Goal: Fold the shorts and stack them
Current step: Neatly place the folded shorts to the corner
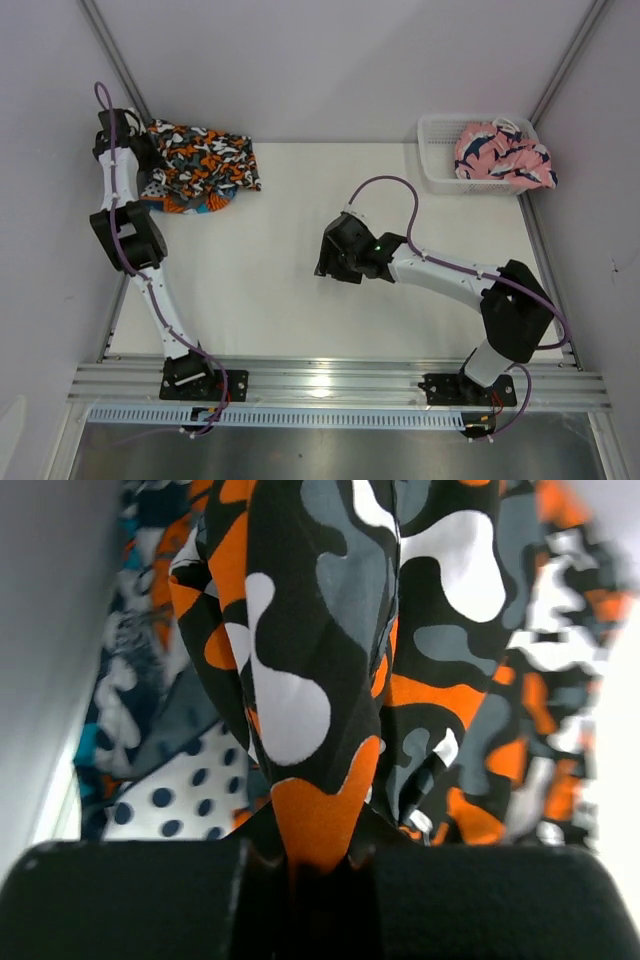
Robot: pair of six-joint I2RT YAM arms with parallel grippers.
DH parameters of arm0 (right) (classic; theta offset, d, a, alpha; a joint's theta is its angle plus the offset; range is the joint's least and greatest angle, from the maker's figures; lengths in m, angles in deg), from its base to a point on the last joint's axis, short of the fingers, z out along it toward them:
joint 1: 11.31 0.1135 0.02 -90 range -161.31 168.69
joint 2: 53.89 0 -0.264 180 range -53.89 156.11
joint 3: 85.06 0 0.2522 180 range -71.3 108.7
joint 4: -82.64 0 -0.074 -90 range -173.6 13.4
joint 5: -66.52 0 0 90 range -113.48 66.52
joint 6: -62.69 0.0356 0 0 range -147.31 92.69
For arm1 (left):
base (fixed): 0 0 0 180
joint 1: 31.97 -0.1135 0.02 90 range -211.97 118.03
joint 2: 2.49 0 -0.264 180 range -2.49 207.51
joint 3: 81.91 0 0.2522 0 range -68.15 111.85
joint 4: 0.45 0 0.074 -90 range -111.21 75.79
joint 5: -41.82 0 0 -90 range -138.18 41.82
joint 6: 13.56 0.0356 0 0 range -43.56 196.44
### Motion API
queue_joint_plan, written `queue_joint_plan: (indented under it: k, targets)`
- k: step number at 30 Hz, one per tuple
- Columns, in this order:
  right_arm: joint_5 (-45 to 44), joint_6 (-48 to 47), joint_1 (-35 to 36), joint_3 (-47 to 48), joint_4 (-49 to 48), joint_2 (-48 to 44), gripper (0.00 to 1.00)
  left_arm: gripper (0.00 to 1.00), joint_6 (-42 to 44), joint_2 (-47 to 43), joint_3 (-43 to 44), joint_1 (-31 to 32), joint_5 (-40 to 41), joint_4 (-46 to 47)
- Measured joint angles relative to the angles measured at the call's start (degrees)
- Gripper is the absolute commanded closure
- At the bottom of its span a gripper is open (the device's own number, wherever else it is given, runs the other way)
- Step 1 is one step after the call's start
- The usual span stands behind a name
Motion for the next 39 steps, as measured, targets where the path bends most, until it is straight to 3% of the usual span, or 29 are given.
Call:
queue_joint_plan:
  k: [3,5,7,8,10,13,19,29,39]
  targets:
    - [0.09,0.31,0.72,0.81,0.44,1.75,0.37,0.87,1.29,-0.17,-4.39,-0.79,2.95,2.12]
    - [0.15,0.39,1.07,1.36,0.66,2.67,0.37,0.62,1.75,-0.11,-6.60,-1.49,4.44,2.25]
    - [0.17,0.42,1.29,1.49,0.66,3.08,0.37,0.49,1.68,0.15,-7.13,-2.23,5.29,2.19]
    - [0.17,0.44,1.31,1.49,0.70,3.13,0.37,0.37,1.62,0.31,-7.06,-2.69,5.55,2.27]
    - [0.15,0.55,1.40,1.49,0.72,3.13,0.37,0.30,1.31,0.57,-6.43,-3.43,6.45,2.05]
    - [0.13,0.83,1.42,1.49,0.72,3.10,0.37,0.01,1.20,0.57,-6.36,-3.56,7.63,2.01]
    - [0.15,1.25,1.40,-0.72,-0.26,1.62,0.37,0.01,0.98,-1.73,-8.09,-0.68,11.54,2.73]
    - [0.68,0.94,-0.44,-8.55,-2.12,-5.90,0.37,0.01,0.70,-8.50,-9.14,7.91,26.23,2.62]
    - [1.90,-1.36,-4.68,-14.25,-4.48,-14.51,0.37,0.01,-2.75,-20.35,-22.05,9.18,30.40,5.29]
